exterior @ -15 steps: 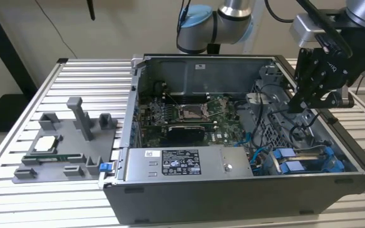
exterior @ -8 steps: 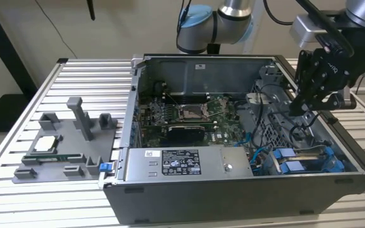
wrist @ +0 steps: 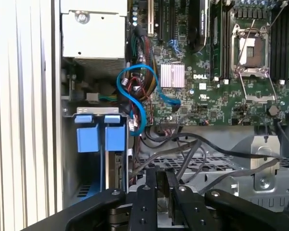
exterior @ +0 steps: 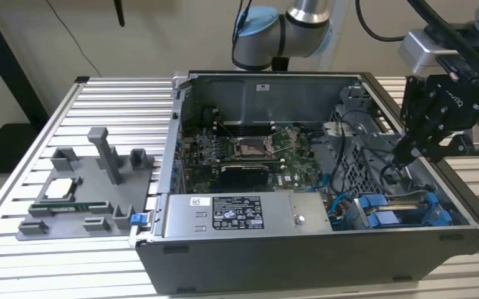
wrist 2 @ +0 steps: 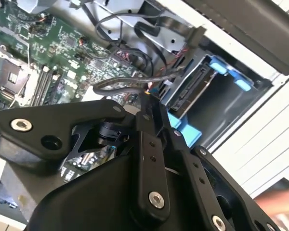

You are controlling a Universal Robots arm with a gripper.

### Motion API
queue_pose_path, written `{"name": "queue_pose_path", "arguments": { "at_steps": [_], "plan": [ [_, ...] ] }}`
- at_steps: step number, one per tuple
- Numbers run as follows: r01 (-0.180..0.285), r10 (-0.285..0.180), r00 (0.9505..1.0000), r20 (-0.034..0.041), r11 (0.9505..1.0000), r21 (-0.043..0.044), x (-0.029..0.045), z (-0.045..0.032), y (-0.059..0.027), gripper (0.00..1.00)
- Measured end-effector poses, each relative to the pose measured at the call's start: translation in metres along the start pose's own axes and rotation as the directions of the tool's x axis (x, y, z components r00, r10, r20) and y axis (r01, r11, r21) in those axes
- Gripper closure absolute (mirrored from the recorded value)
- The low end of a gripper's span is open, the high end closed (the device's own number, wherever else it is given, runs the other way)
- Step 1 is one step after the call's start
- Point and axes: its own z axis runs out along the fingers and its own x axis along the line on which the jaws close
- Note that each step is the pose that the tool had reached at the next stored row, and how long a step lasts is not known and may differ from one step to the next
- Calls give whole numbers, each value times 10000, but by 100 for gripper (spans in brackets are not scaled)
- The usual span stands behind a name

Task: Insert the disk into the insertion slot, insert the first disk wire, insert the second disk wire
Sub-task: 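Insert the disk into the insertion slot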

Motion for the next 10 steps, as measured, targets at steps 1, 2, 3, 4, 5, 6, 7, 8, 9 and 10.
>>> {"name": "queue_pose_path", "arguments": {
  "at_steps": [1, 2, 3, 4, 5, 6, 7, 8, 9, 10],
  "plan": [
    [0, 0, 10000, -2, 10000, -3, 29, 1, -17, 100],
    [0, 0, 10000, -1, 10000, -4, 56, 2, -30, 100],
    [-1, 1, 10000, -1, 10000, -5, 90, 4, -44, 100],
    [-1, 1, 10000, 0, 10000, -6, 121, 5, -59, 100],
    [-1, 1, 10000, -1, 10000, -7, 151, 7, -76, 100],
    [-1, 1, 10000, -2, 10000, -10, 180, 10, -93, 100],
    [-1, 1, 10000, -2, 10000, -11, 204, 13, -110, 100],
    [-2, 2, 10000, -2, 10000, -13, 224, 19, -128, 100],
    [-2, 2, 10000, -6, 10000, -13, 236, 23, -139, 100],
    [-2, 2, 10000, -9, 10000, -13, 243, 28, -146, 100]
  ]
}}
